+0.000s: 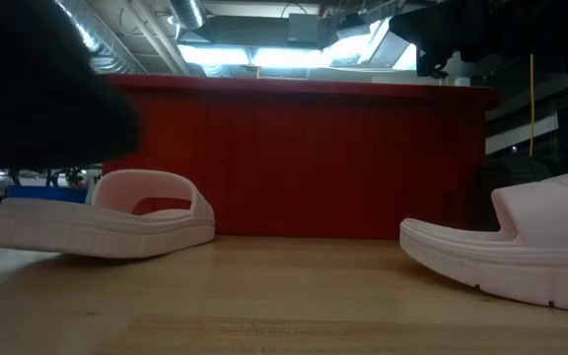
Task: Pick and place slides into bin
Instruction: Put the bottom black slipper into the red bin
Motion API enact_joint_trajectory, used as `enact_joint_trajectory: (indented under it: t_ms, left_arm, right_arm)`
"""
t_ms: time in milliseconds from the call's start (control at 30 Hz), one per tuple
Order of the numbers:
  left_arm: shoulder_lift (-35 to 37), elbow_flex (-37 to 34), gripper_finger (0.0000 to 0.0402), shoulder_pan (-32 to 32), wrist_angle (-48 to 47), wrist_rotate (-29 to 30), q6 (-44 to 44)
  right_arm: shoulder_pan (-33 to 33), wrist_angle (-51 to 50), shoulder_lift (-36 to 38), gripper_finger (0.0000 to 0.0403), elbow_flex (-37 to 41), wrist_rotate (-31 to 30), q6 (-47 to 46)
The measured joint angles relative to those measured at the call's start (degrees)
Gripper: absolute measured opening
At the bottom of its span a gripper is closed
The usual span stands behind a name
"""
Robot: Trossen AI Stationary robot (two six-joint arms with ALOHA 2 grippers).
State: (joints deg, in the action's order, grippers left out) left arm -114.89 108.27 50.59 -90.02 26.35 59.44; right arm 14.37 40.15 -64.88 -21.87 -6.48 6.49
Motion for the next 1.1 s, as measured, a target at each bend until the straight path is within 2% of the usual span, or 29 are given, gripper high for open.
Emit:
enact_joint_trajectory:
  t_ms: [233,333,500,900,1100]
  left_arm:
    - [0.00,0.00,0.0003,-0.16,0.00,19.89,-5.37]
    - [0.04,0.00,0.0003,-0.69,0.00,25.89,-7.45]
    - [0.07,0.00,0.0003,-3.10,0.00,31.64,-11.25]
    - [0.30,0.00,0.0005,-11.87,0.00,40.49,-21.41]
    - [4.65,0.02,0.0005,-16.38,-0.01,41.61,-24.57]
  right_arm:
    - [0.22,2.98,0.00,0.0010,0.02,0.02,0.11]
    - [0.22,3.25,0.00,0.0010,0.02,0.27,0.23]
    - [0.22,7.18,0.00,0.0010,0.02,0.37,0.25]
    - [0.22,8.88,0.00,0.0010,0.02,0.48,1.54]
    - [0.22,9.43,0.00,0.0010,0.02,0.48,1.54]
